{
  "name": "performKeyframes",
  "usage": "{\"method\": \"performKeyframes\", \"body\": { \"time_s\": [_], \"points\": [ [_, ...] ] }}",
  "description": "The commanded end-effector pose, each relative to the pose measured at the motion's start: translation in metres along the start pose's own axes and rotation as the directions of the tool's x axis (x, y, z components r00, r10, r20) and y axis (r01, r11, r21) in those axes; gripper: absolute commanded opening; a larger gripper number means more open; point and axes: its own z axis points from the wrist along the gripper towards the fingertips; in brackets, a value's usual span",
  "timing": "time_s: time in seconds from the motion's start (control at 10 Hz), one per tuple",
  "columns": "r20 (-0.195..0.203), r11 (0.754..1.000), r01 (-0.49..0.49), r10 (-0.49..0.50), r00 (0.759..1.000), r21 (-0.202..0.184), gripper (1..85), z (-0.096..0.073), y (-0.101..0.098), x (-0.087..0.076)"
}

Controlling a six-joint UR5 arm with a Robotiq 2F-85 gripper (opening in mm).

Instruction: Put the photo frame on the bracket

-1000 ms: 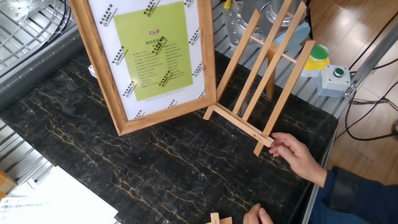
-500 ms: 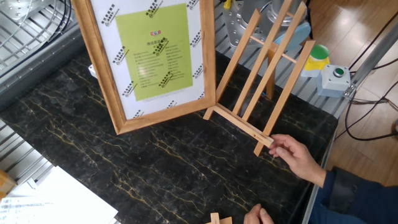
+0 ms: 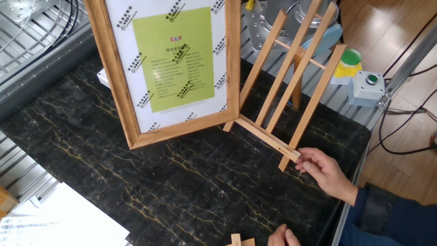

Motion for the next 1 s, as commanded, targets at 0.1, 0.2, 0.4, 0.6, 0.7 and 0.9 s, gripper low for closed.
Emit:
{"method": "performKeyframes", "body": {
  "time_s": [0.1,0.2,0.4,0.6,0.7,0.9],
  "points": [
    [0.002,1.0,0.006,-0.006,1.0,-0.009,1.0,-0.0009,0.0033,0.0013],
    [0.002,1.0,0.007,-0.007,1.0,-0.007,1.0,-0.0011,0.0026,0.0012],
    [0.0,0.999,0.036,-0.036,0.999,0.003,1.0,-0.0013,-0.0001,0.0015],
    [-0.003,0.999,0.04,-0.04,0.999,0.001,1.0,-0.0013,0.0003,0.0022],
    [-0.003,0.999,0.043,-0.043,0.999,0.005,1.0,-0.0013,-0.0006,0.0021],
    [0.0,0.999,0.05,-0.05,0.999,0.009,1.0,-0.0012,-0.0015,0.0015]
  ]
}}
